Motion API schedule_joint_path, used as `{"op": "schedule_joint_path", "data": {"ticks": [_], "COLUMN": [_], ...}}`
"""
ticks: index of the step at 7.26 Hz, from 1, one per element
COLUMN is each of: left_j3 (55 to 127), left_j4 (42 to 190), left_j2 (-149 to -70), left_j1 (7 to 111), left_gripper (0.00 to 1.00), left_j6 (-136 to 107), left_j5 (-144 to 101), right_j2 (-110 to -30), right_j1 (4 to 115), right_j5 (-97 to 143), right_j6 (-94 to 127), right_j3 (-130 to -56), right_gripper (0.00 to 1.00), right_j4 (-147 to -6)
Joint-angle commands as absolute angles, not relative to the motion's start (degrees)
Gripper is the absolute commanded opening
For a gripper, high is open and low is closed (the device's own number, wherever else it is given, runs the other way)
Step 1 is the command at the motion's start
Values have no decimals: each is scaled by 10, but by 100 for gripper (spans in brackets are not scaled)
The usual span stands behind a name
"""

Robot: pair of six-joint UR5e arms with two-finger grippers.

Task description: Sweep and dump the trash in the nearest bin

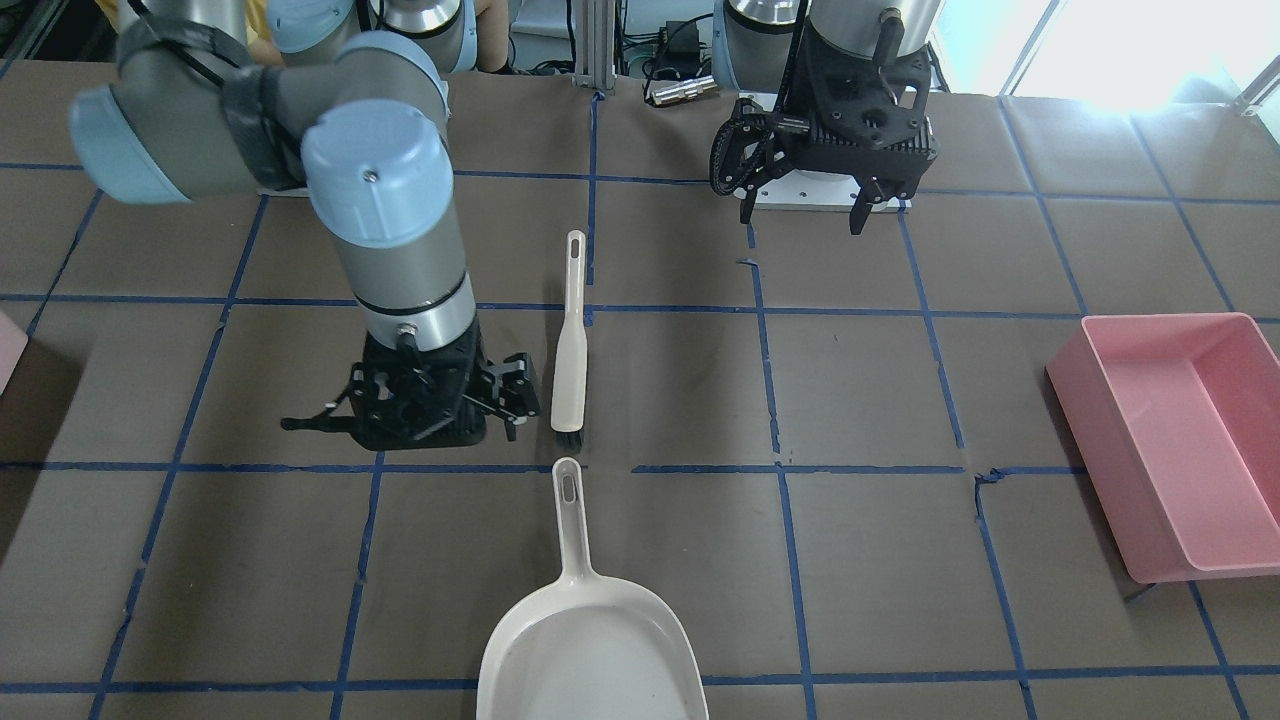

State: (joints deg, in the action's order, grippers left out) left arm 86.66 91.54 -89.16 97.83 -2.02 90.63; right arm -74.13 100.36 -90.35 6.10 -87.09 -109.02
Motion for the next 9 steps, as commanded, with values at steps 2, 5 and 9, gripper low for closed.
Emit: {"op": "schedule_joint_path", "data": {"ticks": [2, 5, 9], "left_j3": [867, 867, 867], "left_j4": [917, 917, 917], "left_j2": [-891, -891, -890], "left_j1": [979, 979, 979], "left_gripper": [100, 100, 100], "left_j6": [-20, -20, -20], "left_j5": [907, 907, 907], "right_j2": [-879, -901, -898], "right_j1": [909, 908, 907], "right_j5": [-856, -894, -903], "right_j6": [-9, 11, 11], "right_j3": [-861, -860, -860], "right_gripper": [100, 100, 100], "right_j4": [-872, -831, -834]}}
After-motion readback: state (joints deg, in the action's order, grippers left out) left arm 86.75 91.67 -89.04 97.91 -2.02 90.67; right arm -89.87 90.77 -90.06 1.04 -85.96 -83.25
